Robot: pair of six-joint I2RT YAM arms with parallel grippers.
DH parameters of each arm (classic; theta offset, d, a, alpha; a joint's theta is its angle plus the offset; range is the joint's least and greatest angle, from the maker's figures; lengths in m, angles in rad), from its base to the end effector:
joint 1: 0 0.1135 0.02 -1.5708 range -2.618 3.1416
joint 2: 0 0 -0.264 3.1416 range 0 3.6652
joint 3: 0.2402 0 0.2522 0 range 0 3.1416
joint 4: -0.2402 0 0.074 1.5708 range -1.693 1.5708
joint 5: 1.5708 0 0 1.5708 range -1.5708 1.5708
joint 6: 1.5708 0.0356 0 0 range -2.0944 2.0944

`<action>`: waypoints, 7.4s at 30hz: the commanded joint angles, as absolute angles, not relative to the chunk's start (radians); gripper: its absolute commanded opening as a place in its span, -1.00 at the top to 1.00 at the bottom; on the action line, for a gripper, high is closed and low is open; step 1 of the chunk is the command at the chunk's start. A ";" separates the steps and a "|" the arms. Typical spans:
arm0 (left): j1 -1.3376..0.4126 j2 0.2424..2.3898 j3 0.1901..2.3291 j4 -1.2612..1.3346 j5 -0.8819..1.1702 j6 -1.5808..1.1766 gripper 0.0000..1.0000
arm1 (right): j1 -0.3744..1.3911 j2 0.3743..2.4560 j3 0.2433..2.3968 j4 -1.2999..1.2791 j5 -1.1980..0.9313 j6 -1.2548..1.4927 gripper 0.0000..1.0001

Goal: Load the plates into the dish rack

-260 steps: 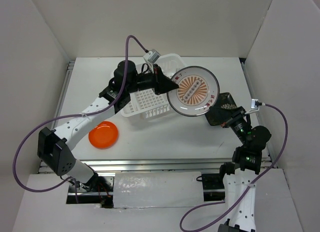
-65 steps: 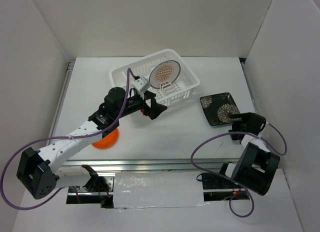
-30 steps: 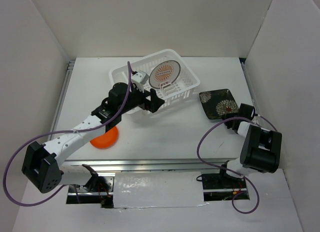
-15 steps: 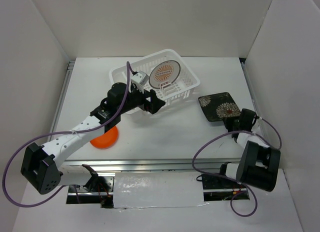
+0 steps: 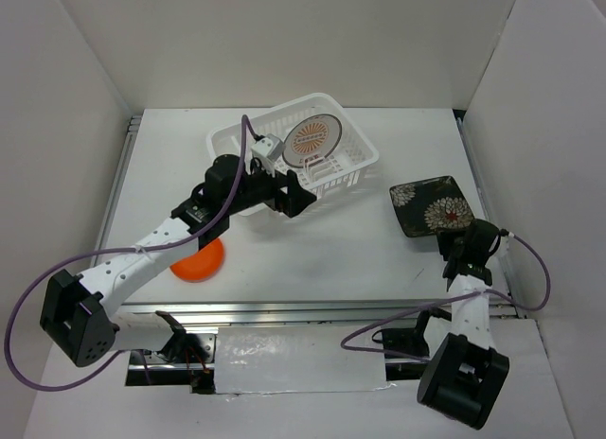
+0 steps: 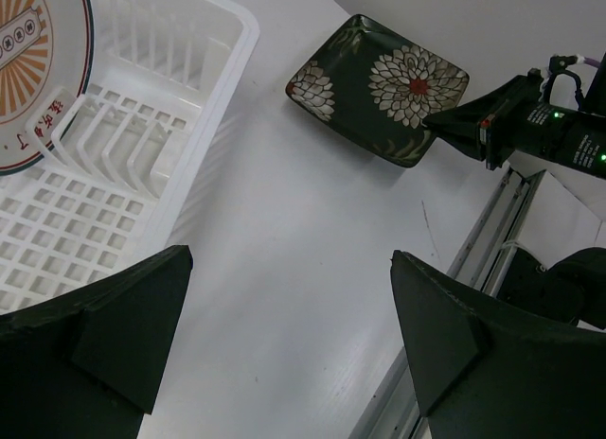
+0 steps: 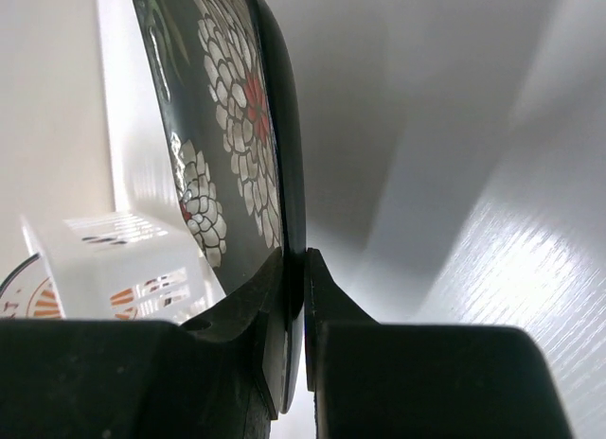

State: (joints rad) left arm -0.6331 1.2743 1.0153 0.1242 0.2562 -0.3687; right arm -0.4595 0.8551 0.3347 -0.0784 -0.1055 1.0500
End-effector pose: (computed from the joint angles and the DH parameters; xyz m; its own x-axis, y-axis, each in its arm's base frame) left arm 0.2385 -0.1862 0.3467 -0.3803 -0.1534 -0.9121 0.6837 0.6175 -0.3889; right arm 0.1626 -0.0763 0.1813 0.0636 0.9310 -0.3595 0.6189 0.2458 0.7460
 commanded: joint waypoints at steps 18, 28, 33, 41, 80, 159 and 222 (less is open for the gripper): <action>-0.646 1.511 1.505 -0.078 0.416 -0.224 -0.98 | -0.482 0.512 0.676 -0.333 -0.124 0.933 1.00; -0.635 1.565 1.675 -0.192 0.388 -0.166 -0.99 | -0.482 0.598 0.847 -0.312 -0.425 0.870 1.00; -0.589 1.575 1.663 -0.192 0.353 -0.204 -0.99 | -0.483 0.632 0.913 -0.282 -0.554 0.882 1.00; -0.451 1.652 1.695 -0.072 0.667 -0.347 -0.96 | -0.482 0.623 0.902 -0.198 -0.670 0.856 1.00; -0.632 1.851 1.841 -0.009 0.733 -0.362 -0.81 | -0.479 0.503 0.658 0.052 -0.900 0.971 1.00; -0.649 2.034 2.299 -0.397 -0.209 0.506 1.00 | -0.429 0.376 0.400 0.055 -0.732 0.822 -0.99; -0.634 2.129 2.103 -0.225 -0.187 0.621 1.00 | -0.428 0.334 0.408 0.032 -0.730 0.804 -1.00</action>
